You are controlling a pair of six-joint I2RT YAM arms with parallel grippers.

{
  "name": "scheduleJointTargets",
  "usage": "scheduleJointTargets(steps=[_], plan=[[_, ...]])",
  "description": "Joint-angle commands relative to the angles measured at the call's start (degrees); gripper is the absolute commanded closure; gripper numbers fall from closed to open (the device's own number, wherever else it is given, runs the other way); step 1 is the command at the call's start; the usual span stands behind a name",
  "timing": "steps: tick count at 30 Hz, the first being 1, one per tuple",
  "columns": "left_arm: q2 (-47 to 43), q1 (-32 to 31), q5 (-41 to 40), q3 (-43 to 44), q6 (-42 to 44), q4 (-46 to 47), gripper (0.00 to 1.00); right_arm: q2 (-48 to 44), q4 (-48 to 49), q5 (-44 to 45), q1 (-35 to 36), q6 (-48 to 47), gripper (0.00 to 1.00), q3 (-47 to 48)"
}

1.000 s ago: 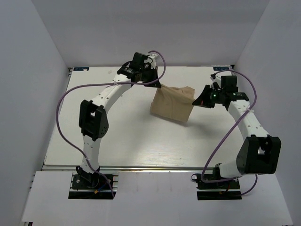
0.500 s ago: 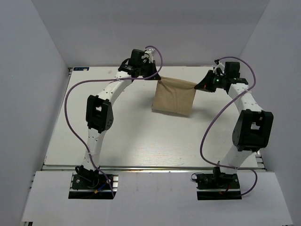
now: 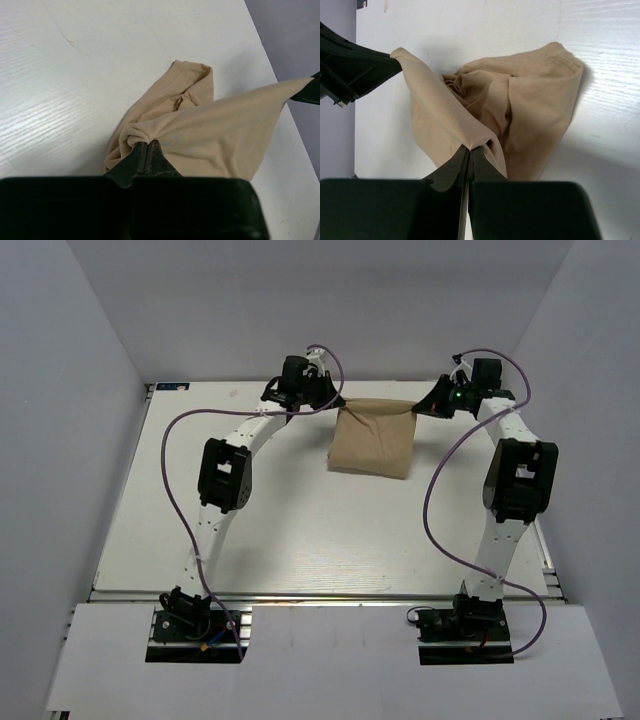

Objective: Fold and stack the t-shirts
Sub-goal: Fold the long partially folded tshirt into a neat square

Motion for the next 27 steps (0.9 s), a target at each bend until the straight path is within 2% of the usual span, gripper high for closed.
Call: scheduleJointTargets(steps=[1,5,6,7,8,9,10,14,16,21,24,27], plan=[[0.2,1.3,-2.9,4.3,-1.1,6.2,1.0,4.7,4.1,-1.4,-1.4,1.3,1.0,6.7],[2.5,1.3,-4.0,4.8,-1.1,9.5,0.95,8.8,5.0,-1.7,-1.7,3.2,1.0,10.1],[3.3,1.3,-4.0,4.8,-1.6,10.6,0.9,9.3,5.9,-1.9,-1.7,4.1,0.97,10.4],[4.5,1.3,-4.0,5.4,-1.7,12.3,0.72,10.3,6.5,-1.8,-1.8,4.4,0.89,10.7],[5.1,1.3,-4.0,5.4,-2.3,13.1,0.56,11.0,8.6,-3.3,-2.0,5.3,0.76,10.9],[5.6,1.3,-4.5,7.5,-2.3,13.1,0.27,12.0,10.6,-3.5,-2.0,5.7,0.1,10.9],[5.6,1.3,-5.9,8.4,-2.3,13.1,0.0,12.6,11.7,-4.1,-1.9,5.8,0.1,11.7],[4.0,1.3,-9.8,8.9,-1.7,13.1,0.0,15.9,6.9,-5.6,-1.9,5.0,0.1,20.8],[1.3,1.3,-9.1,6.8,-1.0,13.1,0.0,14.3,7.3,-5.7,-1.5,3.8,0.1,19.4],[-2.9,1.3,-1.1,3.4,-0.3,11.0,0.0,4.9,8.2,-4.3,-1.0,2.1,0.1,8.0],[-4.6,-1.3,1.4,2.9,4.3,7.4,0.0,-0.1,8.7,-4.2,0.0,1.2,0.1,1.9],[-5.3,-3.1,3.7,-0.3,3.8,8.0,0.0,-2.1,10.2,-6.0,1.2,1.5,0.1,-3.3]])
